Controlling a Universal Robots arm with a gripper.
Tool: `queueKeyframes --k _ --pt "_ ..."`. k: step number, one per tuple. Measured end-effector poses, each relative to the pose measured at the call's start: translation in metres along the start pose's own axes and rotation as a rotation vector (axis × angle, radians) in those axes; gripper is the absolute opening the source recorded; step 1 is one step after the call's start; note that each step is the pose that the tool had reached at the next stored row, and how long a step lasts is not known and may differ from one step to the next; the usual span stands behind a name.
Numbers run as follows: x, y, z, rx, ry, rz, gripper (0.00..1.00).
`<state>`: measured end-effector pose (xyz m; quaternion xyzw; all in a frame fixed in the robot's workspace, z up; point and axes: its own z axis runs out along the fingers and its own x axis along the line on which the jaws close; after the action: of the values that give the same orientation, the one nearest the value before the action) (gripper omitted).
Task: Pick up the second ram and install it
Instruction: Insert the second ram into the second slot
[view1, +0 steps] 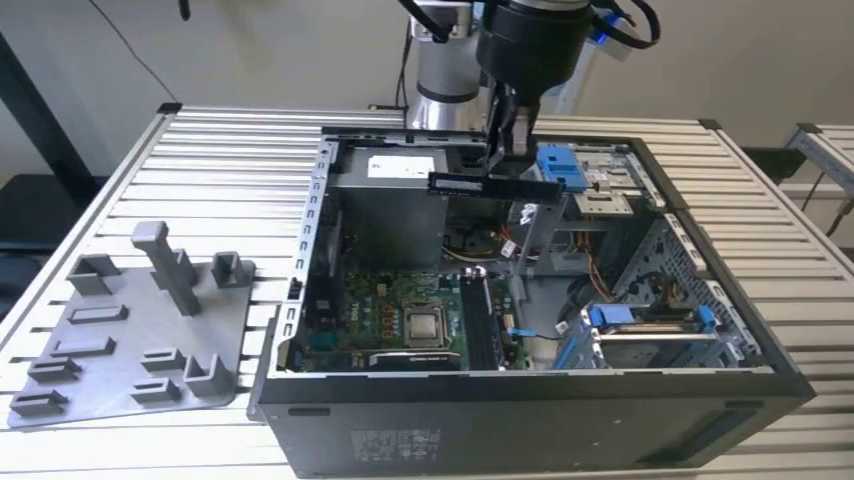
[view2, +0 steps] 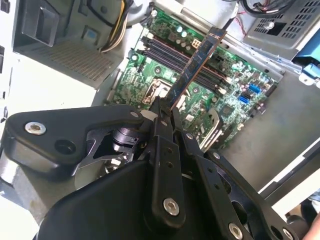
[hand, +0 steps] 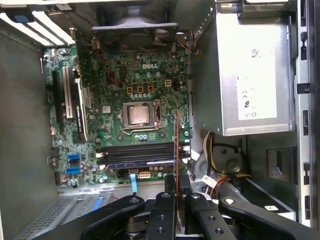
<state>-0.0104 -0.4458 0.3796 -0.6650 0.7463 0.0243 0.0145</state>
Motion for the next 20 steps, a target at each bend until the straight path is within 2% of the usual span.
queueKeyframes --k 11,20 --pt "0.0001 0.0000 0.0021 0.0063 -0.0019 0.116 0.14" --pt "0.0002 0.0000 0.0039 0.0105 -0.0033 0.194 0.14"
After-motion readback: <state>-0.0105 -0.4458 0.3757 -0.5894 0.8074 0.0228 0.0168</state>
